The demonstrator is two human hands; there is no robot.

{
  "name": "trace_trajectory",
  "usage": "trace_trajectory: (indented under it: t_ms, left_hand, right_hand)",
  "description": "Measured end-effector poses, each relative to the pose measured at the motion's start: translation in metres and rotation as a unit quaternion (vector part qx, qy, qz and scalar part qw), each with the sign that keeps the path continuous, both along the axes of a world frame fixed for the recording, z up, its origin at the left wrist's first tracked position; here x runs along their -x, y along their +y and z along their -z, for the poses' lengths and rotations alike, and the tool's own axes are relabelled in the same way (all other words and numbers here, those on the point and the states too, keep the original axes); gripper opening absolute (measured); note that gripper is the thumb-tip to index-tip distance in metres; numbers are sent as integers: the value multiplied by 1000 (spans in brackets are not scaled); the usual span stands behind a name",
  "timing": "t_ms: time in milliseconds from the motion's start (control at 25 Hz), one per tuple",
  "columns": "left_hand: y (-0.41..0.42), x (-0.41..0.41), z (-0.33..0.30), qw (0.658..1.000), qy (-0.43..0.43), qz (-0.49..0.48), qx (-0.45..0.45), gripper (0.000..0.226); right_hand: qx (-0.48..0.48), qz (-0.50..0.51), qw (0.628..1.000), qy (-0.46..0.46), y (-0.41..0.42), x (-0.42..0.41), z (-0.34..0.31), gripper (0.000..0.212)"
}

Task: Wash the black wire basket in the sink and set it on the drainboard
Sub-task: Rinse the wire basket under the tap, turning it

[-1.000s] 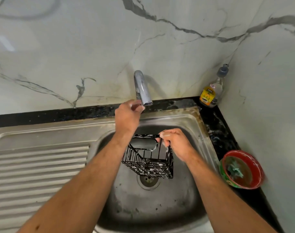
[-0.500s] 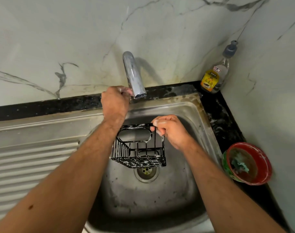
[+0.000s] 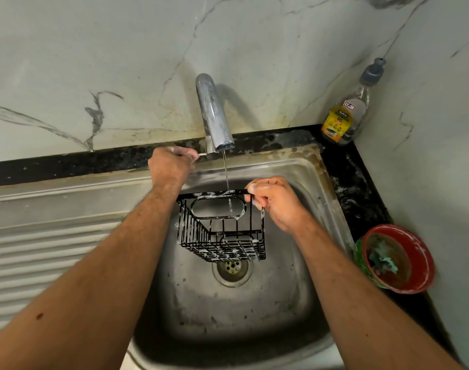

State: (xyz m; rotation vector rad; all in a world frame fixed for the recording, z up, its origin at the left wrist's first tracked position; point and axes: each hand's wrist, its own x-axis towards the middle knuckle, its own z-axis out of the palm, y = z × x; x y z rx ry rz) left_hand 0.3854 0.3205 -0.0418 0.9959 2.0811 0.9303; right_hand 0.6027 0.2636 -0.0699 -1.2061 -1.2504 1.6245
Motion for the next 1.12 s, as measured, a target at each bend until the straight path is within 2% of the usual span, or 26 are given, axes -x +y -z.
trace_trajectory:
  t_ms: [120,200,320,440,520,640,720,800,960,1120]
  left_hand:
    - [-1,0,1,1000,16,14,13,20]
    - [-2,1,-3,999,25,32,21,4]
    - [-23,5,-18,996,58,71,21,25]
    - [-72,3,-22,989,-15,144,39,35]
    - [-96,-1,-22,986,-85,140,40,45]
    - [-102,-2,-20,985,-74,157,6,64]
    - [-99,-6,-21,981,-61,186,-5,71]
    - [-98,-5,-21,977,-83,194,-14,65]
    - [-92,-3,-23,980,-134,144,-33,58]
    - [-87,-3,-23,981,-150,115,-51,54]
  right_hand:
    - [2,3,1000,4,3,-2,3,44]
    - [8,8,1000,10,6,-3,5,50]
    - [9,8,1000,10,13,-1,4,60]
    - [12,-7,1000,19,16,2,-8,63]
    - [10,-8,1000,10,16,4,-16,63]
    - [-10,4,1000,-24,14,5,-28,60]
    - [-37,10,997,-61,10,2,-39,50]
    - [-68,6,989,-128,6,0,-52,40]
    - [-112,-25,951,-286,6,4,-73,37]
    - [-121,-77,924,-354,-3,14,-83,28]
